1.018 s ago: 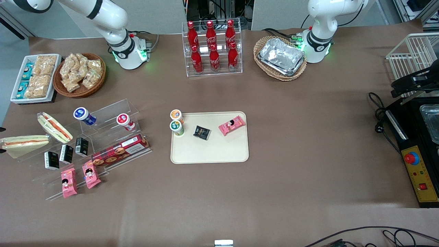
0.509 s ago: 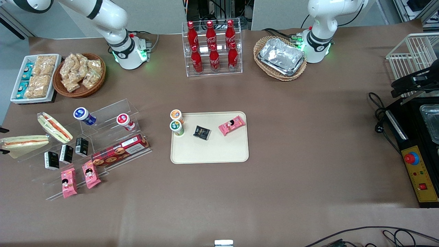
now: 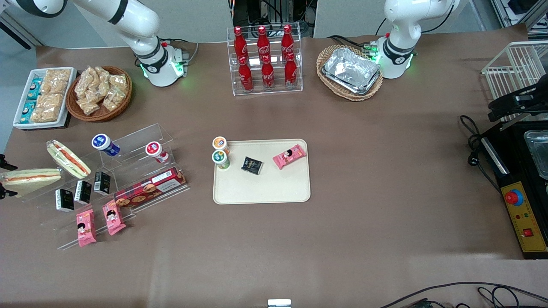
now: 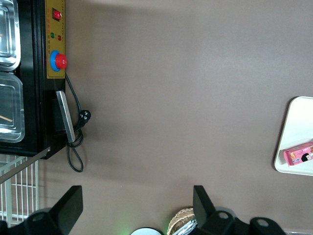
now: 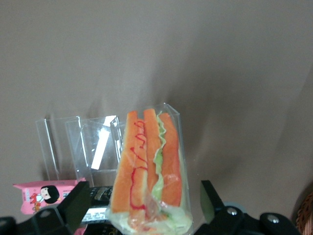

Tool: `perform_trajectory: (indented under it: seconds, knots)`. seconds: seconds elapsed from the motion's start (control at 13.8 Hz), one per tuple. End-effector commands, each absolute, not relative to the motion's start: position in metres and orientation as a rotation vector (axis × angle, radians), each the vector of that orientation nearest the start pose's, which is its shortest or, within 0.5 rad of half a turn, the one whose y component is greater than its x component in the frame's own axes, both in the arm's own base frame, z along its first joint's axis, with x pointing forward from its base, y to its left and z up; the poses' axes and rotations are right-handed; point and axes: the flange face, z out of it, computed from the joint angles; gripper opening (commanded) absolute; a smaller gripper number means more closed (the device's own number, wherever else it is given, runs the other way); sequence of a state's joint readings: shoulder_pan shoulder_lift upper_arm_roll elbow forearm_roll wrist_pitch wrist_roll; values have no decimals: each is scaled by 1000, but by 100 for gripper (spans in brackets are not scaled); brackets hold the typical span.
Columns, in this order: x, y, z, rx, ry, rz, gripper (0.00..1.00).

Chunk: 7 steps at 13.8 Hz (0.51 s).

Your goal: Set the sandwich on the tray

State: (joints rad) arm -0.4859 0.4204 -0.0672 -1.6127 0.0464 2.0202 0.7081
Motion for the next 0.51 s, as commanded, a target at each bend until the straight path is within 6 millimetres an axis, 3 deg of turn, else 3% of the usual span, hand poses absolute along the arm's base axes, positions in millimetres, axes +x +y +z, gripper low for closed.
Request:
perform_trajectory:
  seconds: [0.0, 0.07, 0.29, 0.44]
  knots:
    - [575, -345, 382, -2513, 1888, -28, 91]
    - [576, -345, 384, -2512, 1887, -38, 68]
    - [578, -345, 385, -2531, 1876, -61, 47]
    - [579, -343, 384, -2563, 1868, -67, 27]
